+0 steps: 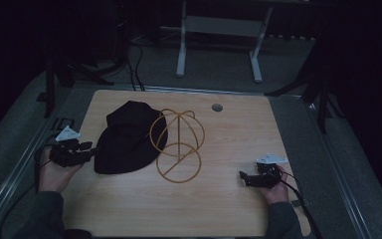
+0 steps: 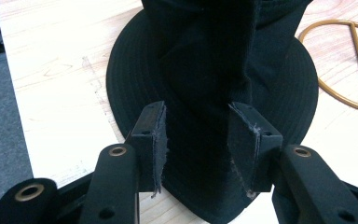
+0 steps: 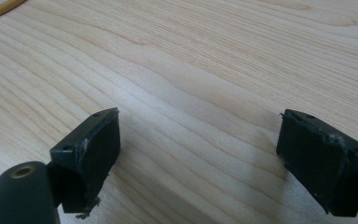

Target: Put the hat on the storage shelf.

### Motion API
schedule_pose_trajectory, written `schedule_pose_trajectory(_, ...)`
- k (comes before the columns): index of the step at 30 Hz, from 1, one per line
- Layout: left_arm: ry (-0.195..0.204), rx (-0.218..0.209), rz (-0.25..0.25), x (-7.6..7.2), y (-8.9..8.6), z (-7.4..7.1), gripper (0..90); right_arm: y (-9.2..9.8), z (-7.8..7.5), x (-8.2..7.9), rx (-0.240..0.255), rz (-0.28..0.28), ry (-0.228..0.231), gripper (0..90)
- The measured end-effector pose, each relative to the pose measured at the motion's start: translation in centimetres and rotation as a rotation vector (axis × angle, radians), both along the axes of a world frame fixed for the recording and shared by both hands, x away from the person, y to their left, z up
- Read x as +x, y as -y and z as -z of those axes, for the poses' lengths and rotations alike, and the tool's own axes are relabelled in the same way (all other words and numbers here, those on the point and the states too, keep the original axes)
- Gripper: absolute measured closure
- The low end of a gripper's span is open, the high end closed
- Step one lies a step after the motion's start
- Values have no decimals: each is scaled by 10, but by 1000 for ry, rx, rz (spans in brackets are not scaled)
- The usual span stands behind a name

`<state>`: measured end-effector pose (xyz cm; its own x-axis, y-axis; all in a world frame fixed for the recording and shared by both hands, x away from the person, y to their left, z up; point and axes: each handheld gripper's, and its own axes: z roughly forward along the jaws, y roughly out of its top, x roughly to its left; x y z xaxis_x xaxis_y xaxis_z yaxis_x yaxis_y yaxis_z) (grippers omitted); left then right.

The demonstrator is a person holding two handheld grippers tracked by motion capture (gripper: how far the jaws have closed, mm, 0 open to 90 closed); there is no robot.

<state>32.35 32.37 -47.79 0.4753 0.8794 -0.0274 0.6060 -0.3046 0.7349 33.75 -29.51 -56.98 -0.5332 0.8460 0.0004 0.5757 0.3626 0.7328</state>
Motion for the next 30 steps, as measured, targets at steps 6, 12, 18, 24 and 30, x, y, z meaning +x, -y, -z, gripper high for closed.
schedule_pose_trajectory(6, -16, -9, 9, 3, 5, -1, 580, 0, 0, 0, 0, 0, 0, 133)
schedule_pose_trajectory(12, -28, -7, 30, 6, 13, -1, 586, 0, 0, 0, -1, 0, 1, 133)
schedule_pose_trajectory(18, -53, 5, 56, 11, 22, -3, 579, 0, 0, 0, 0, 1, 0, 134)
schedule_pose_trajectory(24, -68, 22, 73, 17, 31, -5, 563, 0, 0, 0, 0, 0, 1, 133)
schedule_pose_trajectory(30, -90, 40, 62, 25, 36, -8, 582, 0, 0, 0, 0, 0, 1, 134)
